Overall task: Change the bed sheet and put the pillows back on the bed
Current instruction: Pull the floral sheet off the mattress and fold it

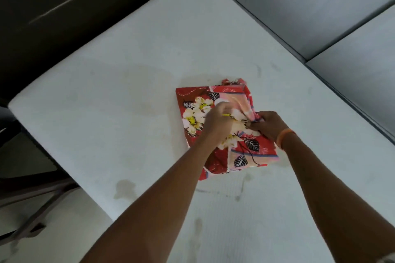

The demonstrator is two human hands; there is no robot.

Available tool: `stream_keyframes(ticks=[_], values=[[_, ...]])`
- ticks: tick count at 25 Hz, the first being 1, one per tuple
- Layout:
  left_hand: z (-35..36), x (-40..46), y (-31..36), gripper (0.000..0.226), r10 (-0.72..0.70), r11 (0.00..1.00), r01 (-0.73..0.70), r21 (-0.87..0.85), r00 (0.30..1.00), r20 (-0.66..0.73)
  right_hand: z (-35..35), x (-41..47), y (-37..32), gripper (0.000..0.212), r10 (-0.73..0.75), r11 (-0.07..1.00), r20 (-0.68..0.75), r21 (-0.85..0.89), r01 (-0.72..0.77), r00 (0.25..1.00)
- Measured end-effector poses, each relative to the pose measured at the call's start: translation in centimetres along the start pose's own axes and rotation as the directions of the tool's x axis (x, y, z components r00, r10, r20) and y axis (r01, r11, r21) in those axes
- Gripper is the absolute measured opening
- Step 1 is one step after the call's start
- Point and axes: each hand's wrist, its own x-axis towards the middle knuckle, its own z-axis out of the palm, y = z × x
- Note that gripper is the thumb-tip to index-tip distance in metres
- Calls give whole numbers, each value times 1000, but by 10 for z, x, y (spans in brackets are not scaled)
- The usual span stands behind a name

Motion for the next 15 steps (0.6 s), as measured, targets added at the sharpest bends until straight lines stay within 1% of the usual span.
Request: stream_keyframes(ticks=[1,2,3,4,5,6,7,8,9,10,11,12,13,14,15], values=[[-4,1,-22,40,38,989,-4,150,974,-222,-1,9,12,23,25,999,-22,-39,-26,999],[-10,1,-45,50,24,967,73,243,928,-373,3,15,22,25,56,997,-27,-54,-58,998],[-15,-1,-66,70,-111,949,225,219,893,-437,11,21,32,29,99,990,-39,-98,-103,994],[-19,-2,-83,88,-298,930,358,77,862,-410,23,24,41,36,144,973,-86,-170,-157,986],[-19,-1,-96,95,-413,910,400,-108,857,-309,39,25,52,46,176,952,-159,-224,-209,972],[-17,1,-107,92,-418,894,363,-262,886,-200,55,22,59,57,187,950,-243,-203,-238,952],[-15,6,-112,83,-374,885,318,-340,920,-115,68,18,61,66,181,969,-305,-110,-223,935],[-15,13,-113,71,-318,892,269,-364,945,-82,76,17,60,72,177,984,-309,20,-180,934],[-16,17,-110,61,-291,895,239,-376,952,-89,79,17,59,73,172,977,-262,169,-131,950],[-19,20,-107,55,-300,879,235,-416,949,-97,78,17,57,68,181,938,-173,327,-116,968],[-24,19,-103,51,-322,859,249,-448,942,-93,73,12,55,59,212,866,-62,475,-158,975],[-29,15,-96,48,-330,849,257,-463,940,-83,65,4,51,51,250,780,51,582,-232,967],[-34,5,-87,46,-326,853,261,-452,943,-71,57,-8,46,46,275,711,162,629,-313,948],[-39,-8,-78,46,-317,864,262,-431,946,-60,49,-26,39,43,271,672,248,643,-367,930],[-42,-27,-67,46,-302,877,258,-404,952,-48,44,-46,30,42,255,656,287,650,-384,923]])
